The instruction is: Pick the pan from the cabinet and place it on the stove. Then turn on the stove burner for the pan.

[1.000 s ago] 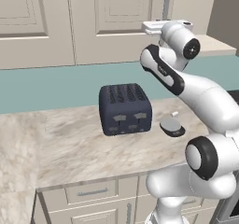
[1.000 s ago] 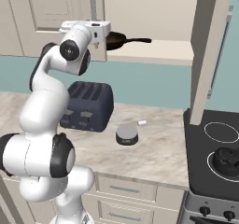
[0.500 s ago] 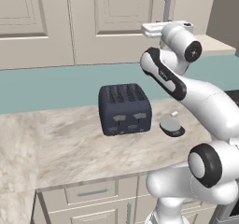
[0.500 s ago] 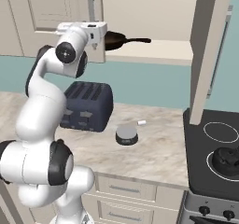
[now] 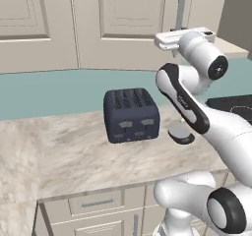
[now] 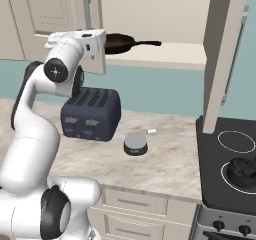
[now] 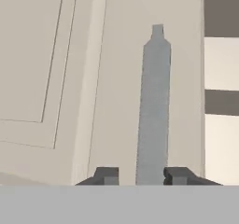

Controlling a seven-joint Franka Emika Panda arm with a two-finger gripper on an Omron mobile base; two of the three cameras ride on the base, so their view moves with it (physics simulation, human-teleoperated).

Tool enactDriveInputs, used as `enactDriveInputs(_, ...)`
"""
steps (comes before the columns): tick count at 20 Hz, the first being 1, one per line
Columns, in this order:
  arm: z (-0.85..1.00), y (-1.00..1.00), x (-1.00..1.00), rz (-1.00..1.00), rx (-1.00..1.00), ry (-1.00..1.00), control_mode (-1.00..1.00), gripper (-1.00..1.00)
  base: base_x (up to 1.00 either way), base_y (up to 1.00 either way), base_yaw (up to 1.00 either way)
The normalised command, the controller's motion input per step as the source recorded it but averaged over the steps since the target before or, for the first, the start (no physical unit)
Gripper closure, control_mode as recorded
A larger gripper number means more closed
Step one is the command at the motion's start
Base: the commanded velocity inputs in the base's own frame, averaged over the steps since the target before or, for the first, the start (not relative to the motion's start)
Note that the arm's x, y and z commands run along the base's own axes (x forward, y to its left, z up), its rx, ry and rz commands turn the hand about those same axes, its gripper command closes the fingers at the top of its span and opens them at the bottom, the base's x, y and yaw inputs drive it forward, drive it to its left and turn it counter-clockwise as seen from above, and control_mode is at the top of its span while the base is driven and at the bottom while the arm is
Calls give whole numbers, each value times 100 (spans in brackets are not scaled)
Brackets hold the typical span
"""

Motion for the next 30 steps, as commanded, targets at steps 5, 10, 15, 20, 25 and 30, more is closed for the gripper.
enactDriveInputs(5, 0, 57, -96, 0, -7, 0, -100, 100, 0, 0, 0)
enactDriveInputs(10, -8, 40, -99, 4, -2, -1, -100, 100, 0, 0, 0)
enactDriveInputs(15, -2, 2, -79, 0, 3, -6, -100, -100, 0, 0, 0)
enactDriveInputs(20, 0, -76, -35, 0, 11, -8, -100, -100, 0, 0, 0)
enactDriveInputs(25, 0, -94, -28, 0, 16, -4, -100, -100, 0, 0, 0)
enactDriveInputs(30, -11, -79, -23, 2, 28, 0, -100, -100, 0, 0, 0)
